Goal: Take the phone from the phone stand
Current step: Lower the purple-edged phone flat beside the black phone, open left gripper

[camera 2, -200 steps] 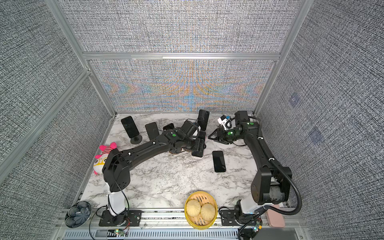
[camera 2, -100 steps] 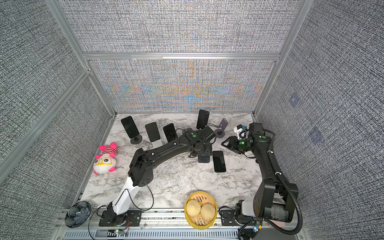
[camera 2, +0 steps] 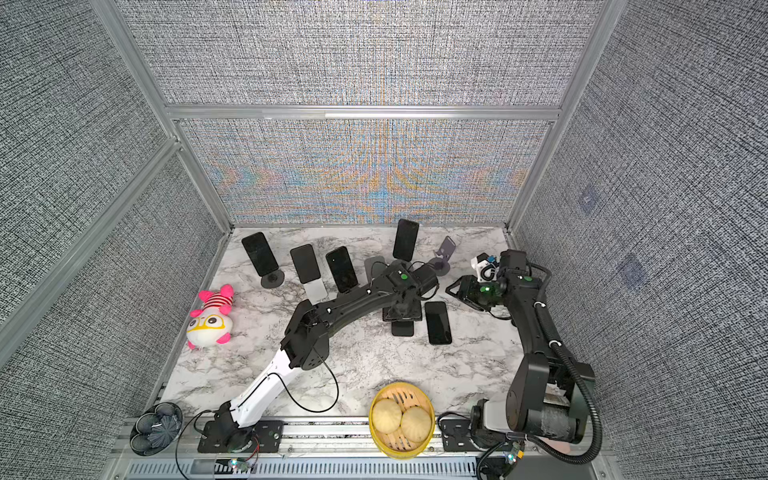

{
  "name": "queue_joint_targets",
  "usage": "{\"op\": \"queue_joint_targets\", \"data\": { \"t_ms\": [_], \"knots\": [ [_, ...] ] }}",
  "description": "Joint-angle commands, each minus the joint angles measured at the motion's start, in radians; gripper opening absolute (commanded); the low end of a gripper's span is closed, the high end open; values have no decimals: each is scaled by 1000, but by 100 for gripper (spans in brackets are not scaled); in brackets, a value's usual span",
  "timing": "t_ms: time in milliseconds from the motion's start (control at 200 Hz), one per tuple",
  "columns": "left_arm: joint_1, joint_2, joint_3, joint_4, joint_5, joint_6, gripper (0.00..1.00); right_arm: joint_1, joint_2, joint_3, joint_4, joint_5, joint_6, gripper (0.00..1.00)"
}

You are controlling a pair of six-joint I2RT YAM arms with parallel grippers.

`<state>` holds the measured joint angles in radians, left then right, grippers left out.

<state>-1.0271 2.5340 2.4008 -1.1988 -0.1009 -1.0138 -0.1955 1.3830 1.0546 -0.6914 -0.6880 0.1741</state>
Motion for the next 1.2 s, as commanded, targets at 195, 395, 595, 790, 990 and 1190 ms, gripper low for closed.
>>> {"op": "queue_joint_targets", "data": {
  "t_ms": [195,395,595,790,990,1190],
  "knots": [
    [-4,33,2,72,61,10,7,-1,1,-26,25,21,9,54],
    [-3,43,-18,111,88,18,14,0,9,-39,38,24,12,53],
    [-4,53,-37,145,99,18,25,0,8,-45,35,27,6,54],
    [-2,55,-49,165,117,20,52,-2,10,-50,35,36,3,54],
    [-2,37,-88,201,136,27,75,-1,27,-52,50,36,9,54],
    [-1,26,-120,232,154,30,86,-2,37,-83,55,47,10,54]
  ]
}}
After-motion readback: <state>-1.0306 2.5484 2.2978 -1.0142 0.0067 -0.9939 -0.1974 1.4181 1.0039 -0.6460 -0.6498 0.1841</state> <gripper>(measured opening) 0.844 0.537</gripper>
